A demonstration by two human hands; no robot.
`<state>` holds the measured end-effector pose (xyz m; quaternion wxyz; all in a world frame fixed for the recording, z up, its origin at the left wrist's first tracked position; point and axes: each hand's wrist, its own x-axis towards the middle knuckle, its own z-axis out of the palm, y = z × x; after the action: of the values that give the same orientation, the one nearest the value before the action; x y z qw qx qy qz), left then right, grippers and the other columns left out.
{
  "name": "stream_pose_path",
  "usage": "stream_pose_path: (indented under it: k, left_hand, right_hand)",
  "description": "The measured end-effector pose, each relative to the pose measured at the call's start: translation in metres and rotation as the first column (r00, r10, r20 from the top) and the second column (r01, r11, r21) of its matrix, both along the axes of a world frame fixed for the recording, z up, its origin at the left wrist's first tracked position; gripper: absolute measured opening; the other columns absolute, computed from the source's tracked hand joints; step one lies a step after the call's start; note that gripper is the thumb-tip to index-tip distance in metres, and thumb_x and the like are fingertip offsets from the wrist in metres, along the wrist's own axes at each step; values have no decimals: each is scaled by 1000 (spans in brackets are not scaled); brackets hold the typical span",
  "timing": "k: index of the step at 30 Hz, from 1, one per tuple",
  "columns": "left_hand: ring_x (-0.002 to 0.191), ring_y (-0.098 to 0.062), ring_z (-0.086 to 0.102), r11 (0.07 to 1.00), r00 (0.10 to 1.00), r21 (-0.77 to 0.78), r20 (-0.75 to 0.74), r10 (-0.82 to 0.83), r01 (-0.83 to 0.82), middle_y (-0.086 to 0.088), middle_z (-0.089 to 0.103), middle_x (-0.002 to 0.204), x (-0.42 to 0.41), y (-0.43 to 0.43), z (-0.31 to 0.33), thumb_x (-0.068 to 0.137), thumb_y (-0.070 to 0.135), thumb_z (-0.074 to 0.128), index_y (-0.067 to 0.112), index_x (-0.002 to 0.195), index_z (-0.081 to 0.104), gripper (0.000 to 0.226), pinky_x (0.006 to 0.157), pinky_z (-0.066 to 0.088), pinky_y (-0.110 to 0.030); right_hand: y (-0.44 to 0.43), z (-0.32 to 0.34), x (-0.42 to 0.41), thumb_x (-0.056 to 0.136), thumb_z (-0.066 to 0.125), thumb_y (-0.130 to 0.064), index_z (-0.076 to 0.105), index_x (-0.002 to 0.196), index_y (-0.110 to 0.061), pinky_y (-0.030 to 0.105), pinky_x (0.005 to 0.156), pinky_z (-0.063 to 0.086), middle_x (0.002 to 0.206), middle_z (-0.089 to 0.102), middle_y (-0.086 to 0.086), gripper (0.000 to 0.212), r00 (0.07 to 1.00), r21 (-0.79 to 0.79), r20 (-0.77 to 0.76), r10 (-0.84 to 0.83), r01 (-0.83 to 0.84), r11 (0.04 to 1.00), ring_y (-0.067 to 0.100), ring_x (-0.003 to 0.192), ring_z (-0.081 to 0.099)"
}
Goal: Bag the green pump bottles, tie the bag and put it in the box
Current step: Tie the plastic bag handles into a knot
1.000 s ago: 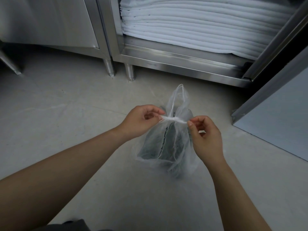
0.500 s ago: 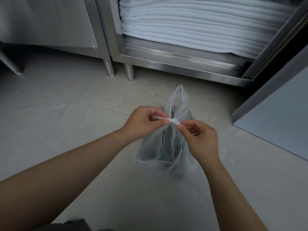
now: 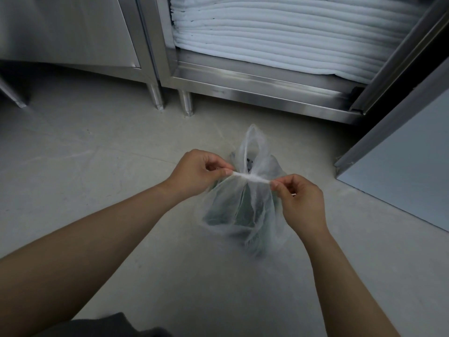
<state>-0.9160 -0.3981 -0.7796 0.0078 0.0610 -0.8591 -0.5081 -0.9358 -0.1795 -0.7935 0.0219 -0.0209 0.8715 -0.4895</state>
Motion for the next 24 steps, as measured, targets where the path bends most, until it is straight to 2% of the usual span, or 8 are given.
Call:
stream_pose_path:
  k: [3, 5, 7, 11, 13, 15, 19, 24]
  left_hand:
    - [56, 5, 56, 998, 997, 12, 50, 59, -59, 15, 66, 62, 4, -19, -8, 77, 16, 73, 19, 84, 74, 7, 56, 41, -4]
    - [55, 2, 55, 993, 991, 59, 97, 93, -99, 7, 66, 64, 9, -29, -16, 77, 13, 73, 16, 84, 74, 8, 55, 42, -6]
    - [56, 1, 56, 991, 989, 96, 129, 76, -89, 10, 66, 60, 13, -31, -21, 78, 11, 72, 20, 80, 73, 10, 59, 46, -10]
    - [73, -15, 61, 991, 984, 133, 179, 8, -32, -5, 69, 76, 14, -26, -30, 81, 8, 68, 22, 82, 72, 14, 76, 54, -31]
    - [82, -22, 64, 989, 979, 143, 203, 2, -31, -10, 69, 86, 14, -23, -32, 84, 5, 63, 17, 93, 70, 16, 81, 54, -31]
    - [84, -22, 65, 990, 975, 140, 221, -6, -26, -6, 69, 84, 14, -20, -32, 87, 7, 58, 18, 93, 69, 17, 79, 55, -26]
    - [82, -24, 67, 999, 977, 33, 213, -17, 10, 1, 71, 85, 12, -12, -33, 83, 27, 65, 20, 83, 71, 9, 81, 55, -39]
    - [75, -8, 65, 999, 981, -9, 188, -41, 43, 7, 69, 81, 9, -4, -33, 82, 30, 67, 20, 89, 70, 13, 79, 53, -30]
  right_hand:
    - [27, -5, -6, 88, 63, -21, 68, 77, -17, 4, 51, 40, 73, 67, -1, 12, 996, 47, 40, -82, 80, 996, 5, 65, 59]
    - [44, -7, -7, 88, 62, -20, 69, 77, -18, 6, 47, 39, 73, 67, 1, 14, 993, 51, 62, -105, 102, 994, 1, 58, 58]
    - [52, -7, -7, 89, 62, -19, 69, 77, -16, 12, 51, 40, 73, 68, 1, 14, 994, 40, 98, -57, 53, 998, -6, 52, 55]
    - [49, -12, -6, 87, 64, -15, 69, 85, -14, 16, 68, 50, 82, 71, 4, 5, 983, 9, 171, 63, -66, 998, 5, 73, 65]
    - [46, -12, -6, 86, 65, -18, 69, 94, -17, 12, 69, 49, 86, 70, -1, 9, 985, 23, 153, 83, -87, 996, 9, 80, 65]
    - [42, -8, -6, 86, 64, -18, 68, 101, -20, 3, 62, 45, 88, 68, -6, 16, 986, 67, 119, 117, -126, 990, -1, 76, 61]
    - [27, -5, -5, 83, 66, -22, 67, 87, -27, 4, 52, 42, 80, 65, -9, 7, 983, 167, 110, 145, -162, 972, -1, 64, 58]
    - [15, -16, -4, 80, 71, -31, 70, 91, -20, 2, 51, 40, 75, 62, -12, 15, 987, 223, 138, 77, -107, 969, -4, 67, 56]
